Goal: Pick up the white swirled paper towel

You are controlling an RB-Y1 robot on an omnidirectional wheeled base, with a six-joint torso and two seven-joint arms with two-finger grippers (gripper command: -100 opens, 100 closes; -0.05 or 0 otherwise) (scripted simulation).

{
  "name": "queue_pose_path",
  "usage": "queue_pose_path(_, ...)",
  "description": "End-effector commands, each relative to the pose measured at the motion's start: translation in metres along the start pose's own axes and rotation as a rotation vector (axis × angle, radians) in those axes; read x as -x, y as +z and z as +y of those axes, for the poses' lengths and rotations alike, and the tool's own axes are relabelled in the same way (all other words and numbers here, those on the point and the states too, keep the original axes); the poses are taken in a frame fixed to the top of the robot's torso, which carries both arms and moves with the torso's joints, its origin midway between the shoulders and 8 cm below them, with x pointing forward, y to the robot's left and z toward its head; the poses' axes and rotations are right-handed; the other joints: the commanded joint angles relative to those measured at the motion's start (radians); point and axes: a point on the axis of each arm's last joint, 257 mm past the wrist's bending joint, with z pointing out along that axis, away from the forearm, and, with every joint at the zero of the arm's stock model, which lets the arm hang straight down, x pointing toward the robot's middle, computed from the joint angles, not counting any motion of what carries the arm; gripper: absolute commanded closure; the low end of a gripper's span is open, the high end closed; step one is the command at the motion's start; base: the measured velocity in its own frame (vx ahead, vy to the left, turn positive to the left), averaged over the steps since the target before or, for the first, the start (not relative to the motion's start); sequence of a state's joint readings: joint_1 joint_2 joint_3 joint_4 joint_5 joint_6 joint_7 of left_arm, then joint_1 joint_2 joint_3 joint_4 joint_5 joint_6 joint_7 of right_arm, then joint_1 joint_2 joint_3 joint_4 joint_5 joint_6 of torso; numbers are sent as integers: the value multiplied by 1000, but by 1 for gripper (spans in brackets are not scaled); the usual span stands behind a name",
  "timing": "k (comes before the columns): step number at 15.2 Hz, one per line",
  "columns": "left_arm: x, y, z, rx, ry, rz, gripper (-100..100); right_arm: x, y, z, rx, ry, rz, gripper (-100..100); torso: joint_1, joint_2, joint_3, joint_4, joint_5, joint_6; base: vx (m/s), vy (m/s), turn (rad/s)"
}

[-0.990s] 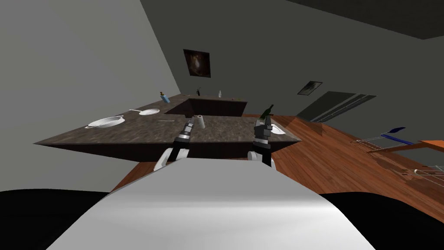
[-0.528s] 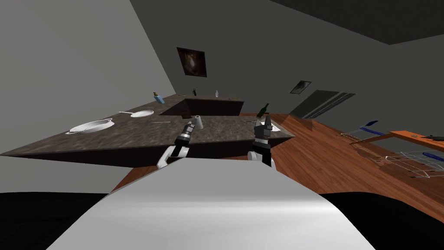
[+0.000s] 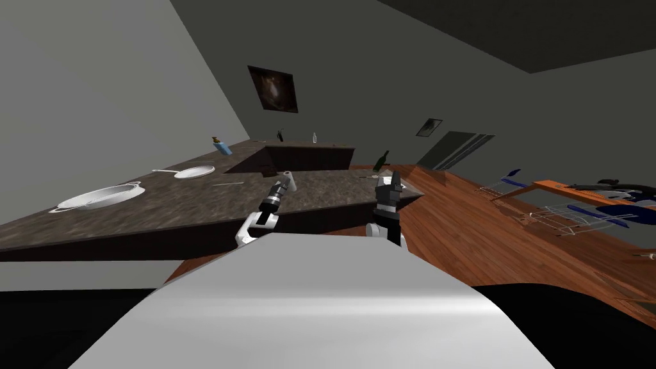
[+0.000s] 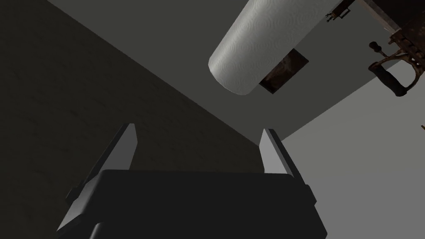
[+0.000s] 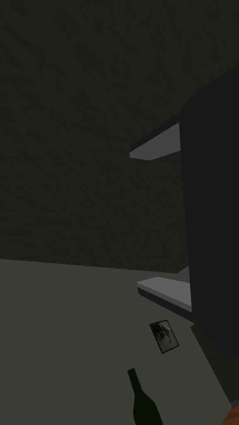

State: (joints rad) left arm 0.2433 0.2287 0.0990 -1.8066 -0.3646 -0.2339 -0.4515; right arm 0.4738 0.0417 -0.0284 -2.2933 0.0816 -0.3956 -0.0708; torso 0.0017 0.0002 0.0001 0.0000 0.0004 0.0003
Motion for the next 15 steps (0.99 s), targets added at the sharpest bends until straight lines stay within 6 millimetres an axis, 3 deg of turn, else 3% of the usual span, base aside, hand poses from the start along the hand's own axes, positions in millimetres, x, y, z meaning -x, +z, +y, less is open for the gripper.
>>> queue_pose_path(1, -6, 3, 9, 19, 28, 11, -100, 0, 0, 0, 0, 0, 0, 0, 0, 0, 0, 0, 0, 0, -10, 12, -65)
queue_pose_path(9, -33, 16, 68, 141, 203, 88, -100, 0, 0, 0, 0, 0, 0, 0, 0, 1, 0, 0, 0, 0, -23, 22, -110)
queue_pose_path(15, -47, 20, 96, 202, 283, 134, -100, 0, 0, 0, 0, 0, 0, 0, 0, 1, 0, 0, 0, 0, -20, 18, -91)
